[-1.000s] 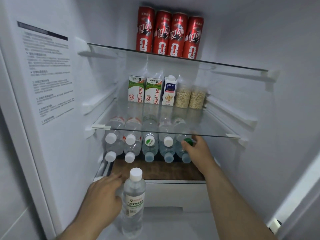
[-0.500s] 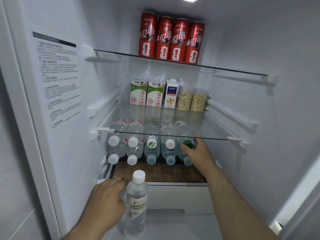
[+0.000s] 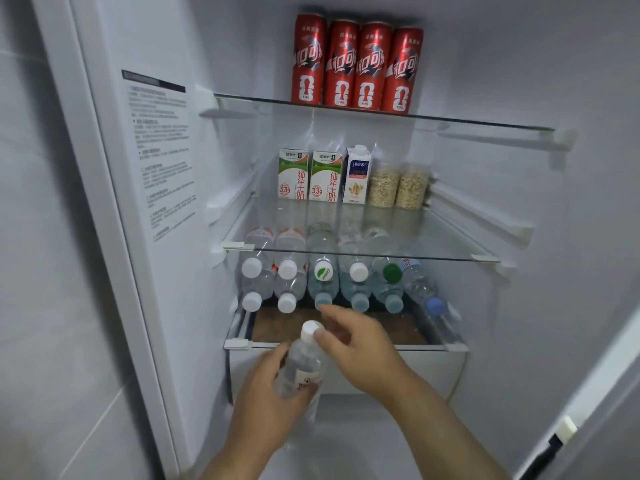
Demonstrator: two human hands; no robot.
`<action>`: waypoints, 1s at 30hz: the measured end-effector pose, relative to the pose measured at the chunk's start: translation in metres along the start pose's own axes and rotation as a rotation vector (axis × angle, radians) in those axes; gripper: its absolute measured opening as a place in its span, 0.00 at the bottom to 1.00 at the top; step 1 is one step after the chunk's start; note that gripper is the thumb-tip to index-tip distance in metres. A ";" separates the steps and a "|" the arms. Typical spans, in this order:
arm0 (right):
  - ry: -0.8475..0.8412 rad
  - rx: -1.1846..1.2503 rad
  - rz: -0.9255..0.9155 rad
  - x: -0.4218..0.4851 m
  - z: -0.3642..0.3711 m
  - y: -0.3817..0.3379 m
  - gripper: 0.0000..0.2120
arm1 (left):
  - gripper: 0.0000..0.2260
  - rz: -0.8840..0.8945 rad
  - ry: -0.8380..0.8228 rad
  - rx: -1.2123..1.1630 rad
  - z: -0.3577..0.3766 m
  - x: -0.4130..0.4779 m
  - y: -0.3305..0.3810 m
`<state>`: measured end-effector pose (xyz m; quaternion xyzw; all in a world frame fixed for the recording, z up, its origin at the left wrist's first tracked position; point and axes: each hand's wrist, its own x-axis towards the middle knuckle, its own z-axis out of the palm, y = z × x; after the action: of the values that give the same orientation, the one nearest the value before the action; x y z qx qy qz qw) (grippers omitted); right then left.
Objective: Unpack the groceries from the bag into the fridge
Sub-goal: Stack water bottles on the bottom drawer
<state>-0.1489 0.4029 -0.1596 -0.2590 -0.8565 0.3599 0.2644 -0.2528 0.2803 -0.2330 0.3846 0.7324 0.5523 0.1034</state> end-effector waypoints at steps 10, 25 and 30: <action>-0.013 0.059 0.169 -0.023 -0.007 0.003 0.13 | 0.25 -0.170 -0.213 0.016 0.022 -0.005 -0.028; 0.017 -0.219 0.128 -0.121 -0.071 -0.005 0.25 | 0.30 0.515 -0.091 0.535 0.024 -0.028 0.032; -0.024 -0.286 0.150 -0.151 -0.090 -0.016 0.27 | 0.30 0.773 -0.119 0.541 0.031 -0.034 0.047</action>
<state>0.0142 0.3403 -0.1333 -0.3530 -0.8803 0.2560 0.1870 -0.1908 0.2845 -0.2123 0.6731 0.6458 0.3169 -0.1716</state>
